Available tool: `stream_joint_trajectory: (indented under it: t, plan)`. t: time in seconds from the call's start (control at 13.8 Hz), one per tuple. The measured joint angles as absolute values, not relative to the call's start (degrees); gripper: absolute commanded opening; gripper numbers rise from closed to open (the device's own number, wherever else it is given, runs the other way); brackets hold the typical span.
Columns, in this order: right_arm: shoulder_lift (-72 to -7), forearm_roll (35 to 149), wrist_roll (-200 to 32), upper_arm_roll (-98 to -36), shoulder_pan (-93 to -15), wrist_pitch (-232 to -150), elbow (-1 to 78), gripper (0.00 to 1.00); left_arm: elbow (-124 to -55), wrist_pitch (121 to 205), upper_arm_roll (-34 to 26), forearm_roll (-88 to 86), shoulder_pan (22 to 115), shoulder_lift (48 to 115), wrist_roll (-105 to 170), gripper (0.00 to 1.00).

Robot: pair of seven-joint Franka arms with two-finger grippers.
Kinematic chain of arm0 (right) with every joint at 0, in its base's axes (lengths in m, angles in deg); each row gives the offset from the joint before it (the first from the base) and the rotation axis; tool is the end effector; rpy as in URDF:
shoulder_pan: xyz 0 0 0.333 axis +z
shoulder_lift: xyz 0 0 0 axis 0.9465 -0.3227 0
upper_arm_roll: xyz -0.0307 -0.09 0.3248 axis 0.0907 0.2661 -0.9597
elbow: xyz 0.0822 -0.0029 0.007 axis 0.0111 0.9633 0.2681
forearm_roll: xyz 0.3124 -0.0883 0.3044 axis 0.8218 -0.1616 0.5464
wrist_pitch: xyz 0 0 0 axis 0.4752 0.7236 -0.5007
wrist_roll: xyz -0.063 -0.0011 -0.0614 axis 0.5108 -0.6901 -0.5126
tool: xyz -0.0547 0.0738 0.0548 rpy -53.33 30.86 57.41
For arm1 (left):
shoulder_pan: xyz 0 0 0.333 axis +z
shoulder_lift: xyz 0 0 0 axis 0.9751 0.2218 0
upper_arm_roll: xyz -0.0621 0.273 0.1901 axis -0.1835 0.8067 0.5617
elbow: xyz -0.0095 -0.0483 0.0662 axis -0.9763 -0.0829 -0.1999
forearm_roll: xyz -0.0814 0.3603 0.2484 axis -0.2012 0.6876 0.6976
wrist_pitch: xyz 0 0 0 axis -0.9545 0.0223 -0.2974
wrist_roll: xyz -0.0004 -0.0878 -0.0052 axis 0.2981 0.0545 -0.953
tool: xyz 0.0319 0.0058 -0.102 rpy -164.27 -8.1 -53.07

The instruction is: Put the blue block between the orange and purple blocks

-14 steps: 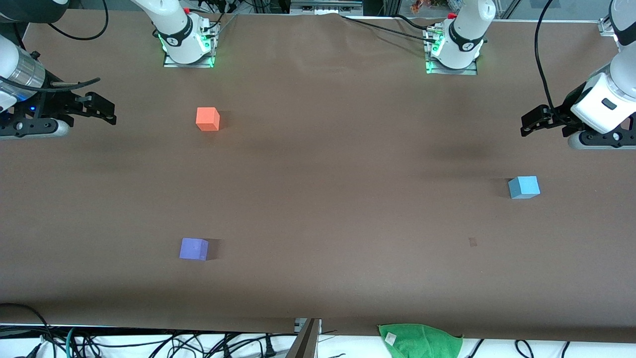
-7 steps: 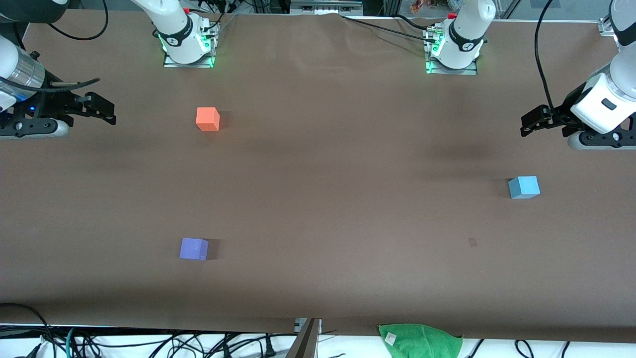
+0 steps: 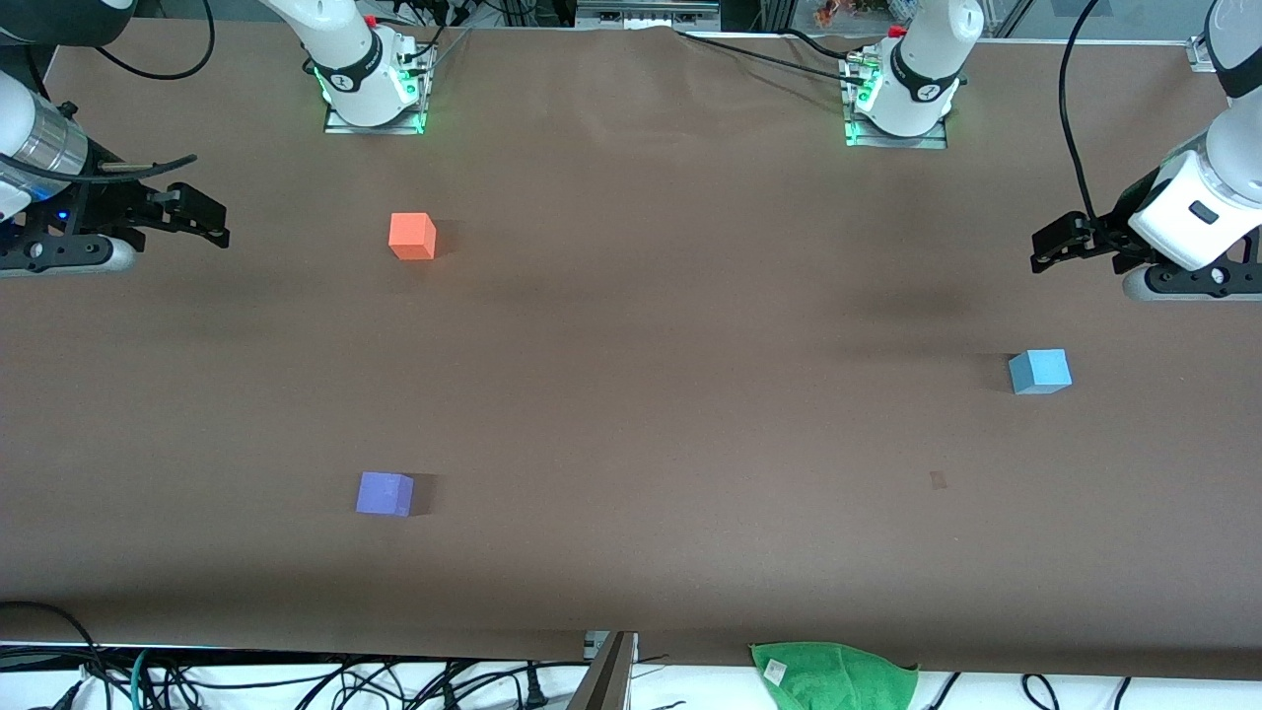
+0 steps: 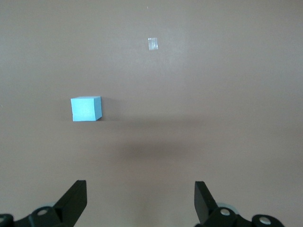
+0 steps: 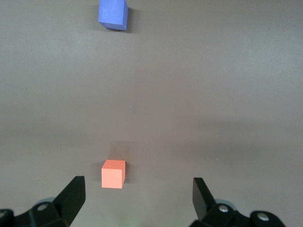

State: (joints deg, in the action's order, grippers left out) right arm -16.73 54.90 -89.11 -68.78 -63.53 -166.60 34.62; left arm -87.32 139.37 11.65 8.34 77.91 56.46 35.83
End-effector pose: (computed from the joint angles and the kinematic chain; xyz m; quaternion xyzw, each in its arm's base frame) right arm 0.6064 0.0406 0.5978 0.9987 0.0331 -0.0377 0.0058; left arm 0.6079 -0.0169 0.5733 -0.9987 -0.0123 0.0486 0.0019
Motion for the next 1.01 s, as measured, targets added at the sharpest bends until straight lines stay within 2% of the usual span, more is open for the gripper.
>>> stream_joint_trajectory:
  t: [1.01]
  plan:
    - [-16.7, 54.9, -89.1, -68.7, -63.5, -166.6, 34.6, 1.00, -87.2, 138.9, 12.5, 8.3, 79.3, 58.3, 35.9, 1.00]
